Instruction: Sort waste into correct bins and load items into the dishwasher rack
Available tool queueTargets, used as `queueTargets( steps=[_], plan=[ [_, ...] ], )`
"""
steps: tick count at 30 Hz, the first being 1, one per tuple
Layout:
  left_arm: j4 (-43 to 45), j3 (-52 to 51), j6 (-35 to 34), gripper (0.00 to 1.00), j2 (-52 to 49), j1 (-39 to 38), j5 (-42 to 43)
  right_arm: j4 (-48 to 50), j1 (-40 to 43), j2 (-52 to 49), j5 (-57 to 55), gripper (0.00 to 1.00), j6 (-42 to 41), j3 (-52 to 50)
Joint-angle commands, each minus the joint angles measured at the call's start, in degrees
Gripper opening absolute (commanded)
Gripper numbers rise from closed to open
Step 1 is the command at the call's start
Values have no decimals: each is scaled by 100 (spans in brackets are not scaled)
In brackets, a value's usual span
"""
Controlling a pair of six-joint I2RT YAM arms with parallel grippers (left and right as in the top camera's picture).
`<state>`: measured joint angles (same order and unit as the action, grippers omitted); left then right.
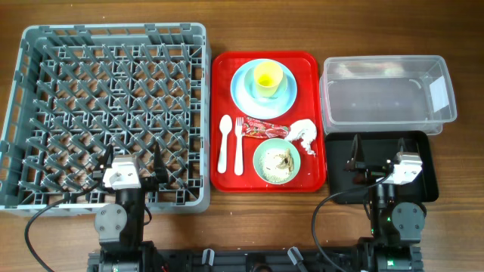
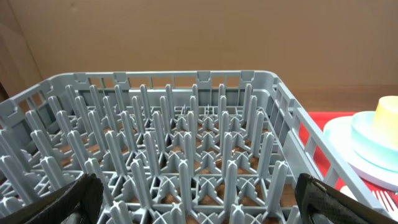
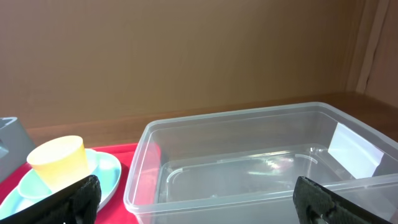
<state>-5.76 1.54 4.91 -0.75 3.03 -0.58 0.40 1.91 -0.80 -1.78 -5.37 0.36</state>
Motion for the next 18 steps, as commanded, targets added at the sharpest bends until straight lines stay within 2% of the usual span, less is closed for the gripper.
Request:
queueTargets(
  steps=[1,8,10,11,13,16,18],
  plan=[
    [55,-39,85,100,15,9,7,24,-13,-22,-79,100,-101,-7],
    [79,-37,83,100,15,9,348,24,-13,-22,-79,100,-98,-7],
    [199,-37,37,100,15,9,695,24,-13,-22,-79,100,-101,-7],
    [446,-35,-11,100,15,9,1154,24,-13,-22,-79,100,-98,-7],
    [791,129,-549,100,15,9,1912,24,-13,-22,-79,100,-98,-7],
    [798,658,-1320,100,-4,9,1926,24,-13,-22,-79,100,-101,-7],
    [791,1191,-1440,100,-177,9,2074,24,-13,-22,-79,100,-101,-7]
  ],
)
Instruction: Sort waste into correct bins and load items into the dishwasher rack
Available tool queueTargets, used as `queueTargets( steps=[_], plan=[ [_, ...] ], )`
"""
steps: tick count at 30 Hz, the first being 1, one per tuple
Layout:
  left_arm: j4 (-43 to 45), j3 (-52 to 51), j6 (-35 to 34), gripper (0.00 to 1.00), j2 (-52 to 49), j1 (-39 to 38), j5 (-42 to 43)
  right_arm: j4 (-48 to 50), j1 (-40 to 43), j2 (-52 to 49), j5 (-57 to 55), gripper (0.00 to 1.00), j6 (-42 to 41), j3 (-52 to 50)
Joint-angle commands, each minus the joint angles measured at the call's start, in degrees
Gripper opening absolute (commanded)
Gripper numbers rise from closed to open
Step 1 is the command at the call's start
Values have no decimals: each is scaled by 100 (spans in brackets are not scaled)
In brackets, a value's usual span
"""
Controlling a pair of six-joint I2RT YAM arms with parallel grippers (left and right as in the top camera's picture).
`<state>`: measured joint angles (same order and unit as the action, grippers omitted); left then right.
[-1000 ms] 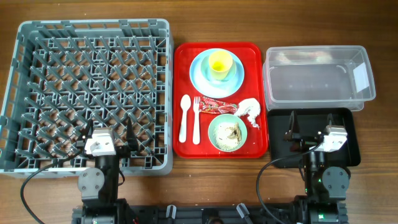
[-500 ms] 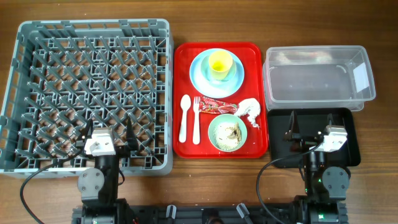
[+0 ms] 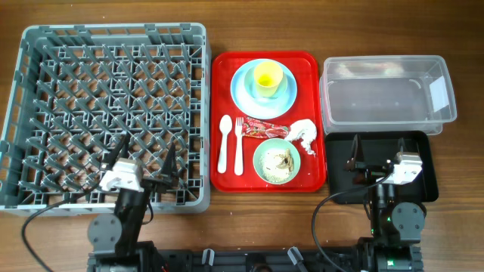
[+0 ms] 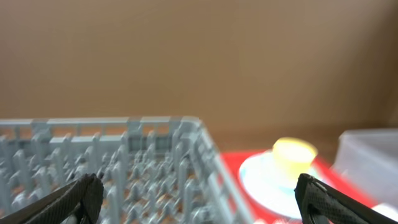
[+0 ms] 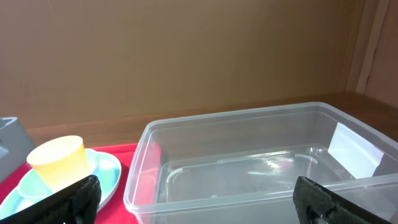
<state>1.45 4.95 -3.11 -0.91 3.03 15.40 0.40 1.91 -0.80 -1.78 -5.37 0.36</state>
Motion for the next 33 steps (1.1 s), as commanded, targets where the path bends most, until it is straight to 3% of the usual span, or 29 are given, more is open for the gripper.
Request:
queueTargets(
  steps=[1,4,6,9,13,18,19,20,21,23,29,33],
  plan=[
    [46,1115,-638,100,-306,11,586,24,-13,-22,-79,100,-98,-7],
    [-632,2470,-638,100,-1355,9,1202,24,-13,-22,-79,100,-98,-7],
    [-1578,3497,-636,100,-2304,9,1521,24,-13,-22,-79,100,-101,-7],
    [-4181,5657,-634,100,-4371,9,1609,24,-13,-22,-79,100,-101,-7],
    [-6638,7930,-640,100,-6649,9,2063,24,-13,-22,-79,100,-101,-7],
    [-7055,8507,-682,100,-8194,-7,3648,24,-13,-22,-79,100,-98,-7],
    [-7128,8507,-682,68,-8415,-46,3644,24,-13,-22,-79,100,-98,-7],
    [-7270,8507,-678,16,-8568,-127,3633,24,-13,-22,-79,100,-98,-7],
    [-7368,8507,-680,4,-8668,-256,3491,24,-13,-22,-79,100,-98,-7],
    [-7423,8507,-765,4,-8745,-603,2717,24,-13,-22,-79,100,-98,-7],
    [-7451,8472,-2315,4,-8773,-2232,-518,24,-13,-22,-79,100,-98,-7],
    [-7167,8207,-3136,5,-8828,-3285,-1740,24,-13,-22,-79,100,-101,-7]
  ],
)
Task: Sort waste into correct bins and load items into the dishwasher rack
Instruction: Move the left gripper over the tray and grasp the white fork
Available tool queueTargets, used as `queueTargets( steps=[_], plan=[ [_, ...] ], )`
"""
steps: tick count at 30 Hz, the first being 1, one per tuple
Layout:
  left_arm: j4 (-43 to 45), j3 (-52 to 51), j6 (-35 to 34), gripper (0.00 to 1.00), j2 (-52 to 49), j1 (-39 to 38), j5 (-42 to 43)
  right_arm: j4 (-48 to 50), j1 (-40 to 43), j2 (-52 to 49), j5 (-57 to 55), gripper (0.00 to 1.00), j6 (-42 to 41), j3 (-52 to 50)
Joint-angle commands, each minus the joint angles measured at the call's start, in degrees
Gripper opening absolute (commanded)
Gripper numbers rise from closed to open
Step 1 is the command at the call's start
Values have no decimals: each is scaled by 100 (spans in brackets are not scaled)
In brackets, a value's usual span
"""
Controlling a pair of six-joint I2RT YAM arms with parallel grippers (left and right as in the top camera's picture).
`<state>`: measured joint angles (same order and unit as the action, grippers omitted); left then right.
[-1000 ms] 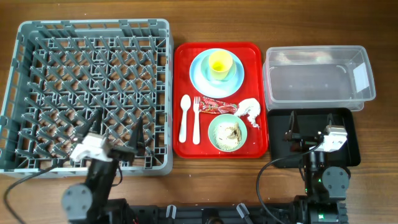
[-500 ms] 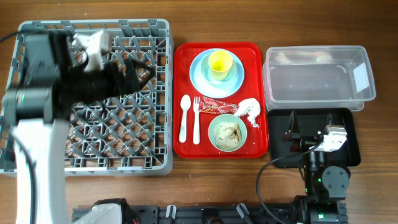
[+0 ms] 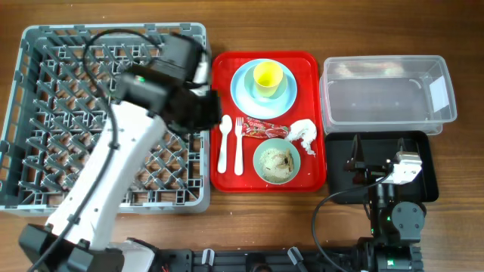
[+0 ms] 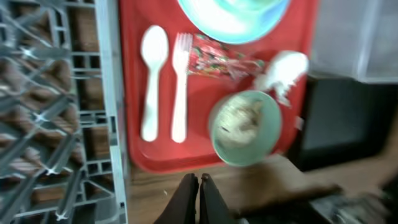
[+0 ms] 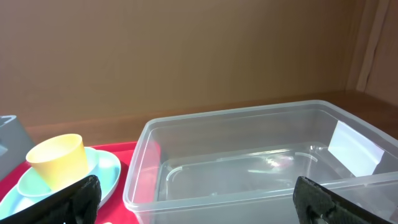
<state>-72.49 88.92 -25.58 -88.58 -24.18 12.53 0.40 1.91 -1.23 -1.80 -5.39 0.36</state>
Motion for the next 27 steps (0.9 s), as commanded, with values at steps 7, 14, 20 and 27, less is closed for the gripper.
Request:
queueTargets(
  steps=[7,14,20,27],
  plan=[
    [1220,-872,-1091,14,-437,-1311,-1569,24,-13,22,-76,100,-96,-7],
    [1362,-911,-1091,14,-1237,-1353,-1606,24,-13,22,-76,100,-96,-7],
    [1355,-911,-1091,13,-1860,-1364,-1604,24,-13,22,-76,100,-96,-7],
    [1397,-925,-1093,12,-2015,-1491,-1609,24,-13,22,-76,100,-96,-7]
  ],
)
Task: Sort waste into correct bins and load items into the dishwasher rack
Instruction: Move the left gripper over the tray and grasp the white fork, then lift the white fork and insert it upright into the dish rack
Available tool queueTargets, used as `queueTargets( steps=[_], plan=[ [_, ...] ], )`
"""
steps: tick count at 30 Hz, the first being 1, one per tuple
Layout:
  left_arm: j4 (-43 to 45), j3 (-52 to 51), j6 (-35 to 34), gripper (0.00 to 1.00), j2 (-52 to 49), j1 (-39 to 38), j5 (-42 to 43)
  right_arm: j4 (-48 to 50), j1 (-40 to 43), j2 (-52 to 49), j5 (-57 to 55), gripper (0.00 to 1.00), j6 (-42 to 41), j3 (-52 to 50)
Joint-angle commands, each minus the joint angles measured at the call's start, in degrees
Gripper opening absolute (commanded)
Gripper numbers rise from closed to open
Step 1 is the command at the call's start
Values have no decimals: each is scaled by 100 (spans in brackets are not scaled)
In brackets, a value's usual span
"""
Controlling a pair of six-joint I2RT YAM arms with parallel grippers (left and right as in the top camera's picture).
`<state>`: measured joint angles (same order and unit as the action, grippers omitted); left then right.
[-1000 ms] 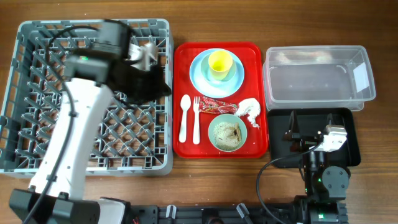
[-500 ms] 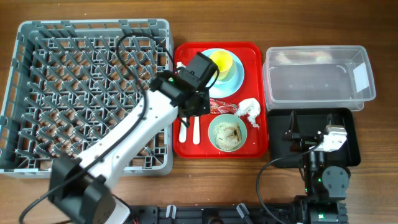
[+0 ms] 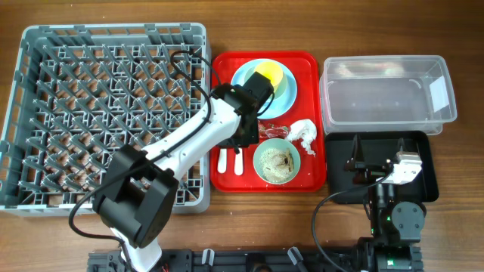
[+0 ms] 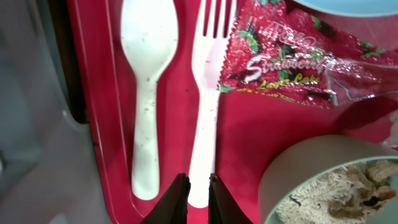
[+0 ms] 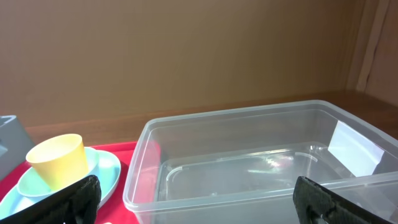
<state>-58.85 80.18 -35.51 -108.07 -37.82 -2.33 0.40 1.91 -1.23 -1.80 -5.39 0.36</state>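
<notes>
My left gripper (image 4: 196,186) hangs low over the red tray (image 4: 249,137), its fingers only a thin slit apart above the handle end of the white fork (image 4: 208,93). The white spoon (image 4: 148,74) lies left of the fork, and a strawberry candy wrapper (image 4: 292,62) touches the fork's tines. A green bowl (image 4: 329,180) with rice scraps sits at the lower right. In the overhead view a yellow cup (image 3: 266,73) stands on a blue plate (image 3: 283,87), and a crumpled tissue (image 3: 302,134) lies right of the wrapper. My right gripper (image 5: 199,193) stands open and holds nothing.
The grey dishwasher rack (image 3: 113,30) fills the left of the table. A clear plastic bin (image 3: 389,98) stands at the back right, with a black bin (image 3: 423,162) in front of it under my right arm. My left arm stretches across the rack's right edge.
My left gripper has moved from high over the tray's left edge to close above the fork's handle. Its fingers, pressed together then, now show a thin slit. The right arm stayed still.
Both arms began parked, the left open in front of the rack, the right open over the black bin. The left then lifted and turned toward the tray, later stood shut high above spoon and fork, and now hangs just over the fork. No item has moved.
</notes>
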Motion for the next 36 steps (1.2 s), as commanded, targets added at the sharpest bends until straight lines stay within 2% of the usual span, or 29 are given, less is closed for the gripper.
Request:
queueTargets(
  steps=[1,8,12,17,27,30,32,36],
  plan=[
    [118,-90,-101,12,-66,-184,-120,24,-13,22,-76,100,-96,-7],
    [647,-560,-103,13,-66,-310,-369,24,-13,22,-76,100,-96,-7],
    [876,-704,-103,20,-66,-291,-420,24,-13,22,-76,100,-98,-7],
    [1034,-839,-101,20,-70,-293,-422,24,-13,22,-76,100,-98,-7],
    [2214,-1784,-103,21,-70,-293,-422,24,-13,22,-76,100,-96,-7],
    [2216,-1786,-101,14,-70,-293,-424,24,-13,22,-76,100,-96,-7],
    [2221,-1784,-101,4,-70,-293,-422,24,-13,22,-76,100,-96,-7],
    [2162,-1665,-90,4,-9,-236,-531,24,-13,22,-76,100,-96,-7]
  ],
)
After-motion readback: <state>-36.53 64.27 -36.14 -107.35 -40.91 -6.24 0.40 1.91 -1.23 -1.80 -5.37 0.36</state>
